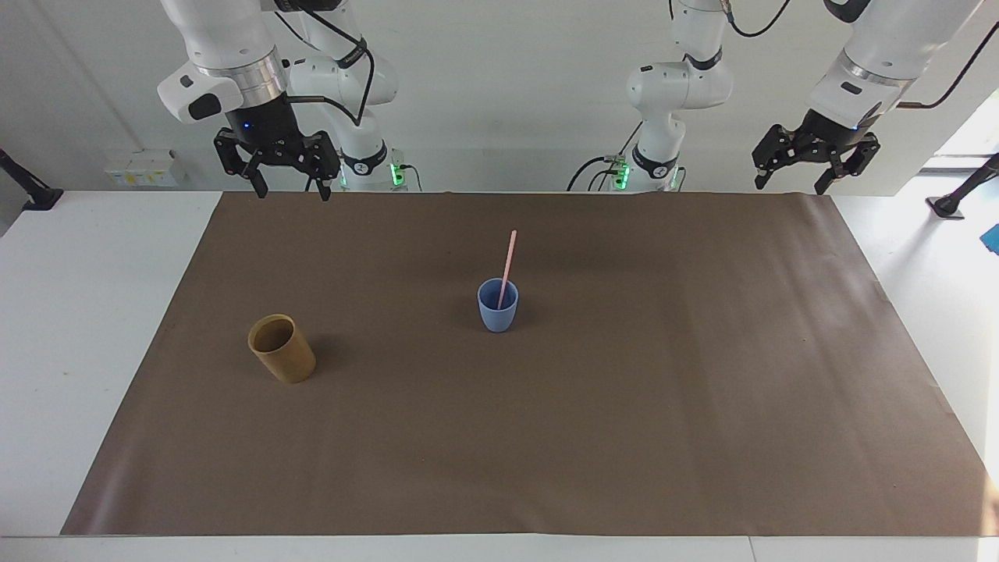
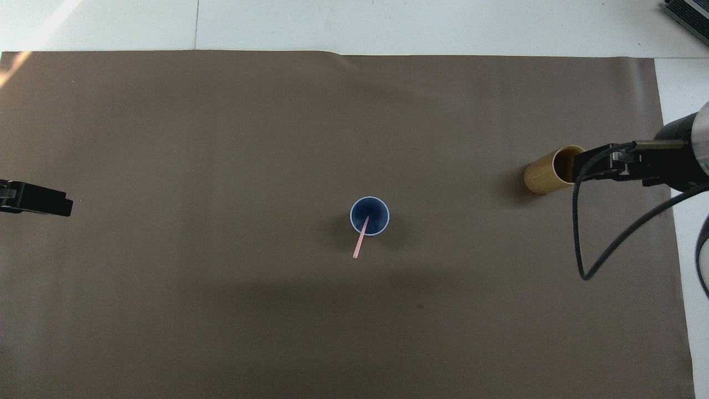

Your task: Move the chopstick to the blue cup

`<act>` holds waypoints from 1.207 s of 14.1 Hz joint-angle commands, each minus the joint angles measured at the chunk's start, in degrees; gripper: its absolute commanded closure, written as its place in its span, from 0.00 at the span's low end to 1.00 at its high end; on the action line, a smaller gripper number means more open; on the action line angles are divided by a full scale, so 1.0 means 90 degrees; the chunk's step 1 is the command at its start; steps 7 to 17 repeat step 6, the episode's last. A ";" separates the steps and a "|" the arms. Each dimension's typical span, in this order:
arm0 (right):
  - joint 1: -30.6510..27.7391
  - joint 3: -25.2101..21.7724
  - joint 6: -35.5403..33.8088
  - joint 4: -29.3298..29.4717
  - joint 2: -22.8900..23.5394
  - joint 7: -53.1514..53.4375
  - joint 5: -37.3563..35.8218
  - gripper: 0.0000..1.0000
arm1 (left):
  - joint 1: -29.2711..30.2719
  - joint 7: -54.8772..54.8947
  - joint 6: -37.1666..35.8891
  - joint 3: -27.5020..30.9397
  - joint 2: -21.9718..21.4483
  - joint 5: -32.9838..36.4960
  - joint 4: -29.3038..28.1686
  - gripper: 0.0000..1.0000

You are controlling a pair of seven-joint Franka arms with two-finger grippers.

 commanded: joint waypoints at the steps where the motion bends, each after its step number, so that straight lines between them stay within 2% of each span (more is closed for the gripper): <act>1: 0.0030 -0.0099 0.0359 -0.0758 -0.0490 -0.0231 0.0102 0.00 | 0.0109 0.0016 0.0037 -0.0060 -0.0068 -0.0062 -0.0054 0.00; 17: 0.0020 -0.0109 0.0340 -0.0828 -0.0549 -0.0251 0.0072 0.00 | 0.0109 0.0016 0.0037 -0.0060 -0.0068 -0.0062 -0.0054 0.00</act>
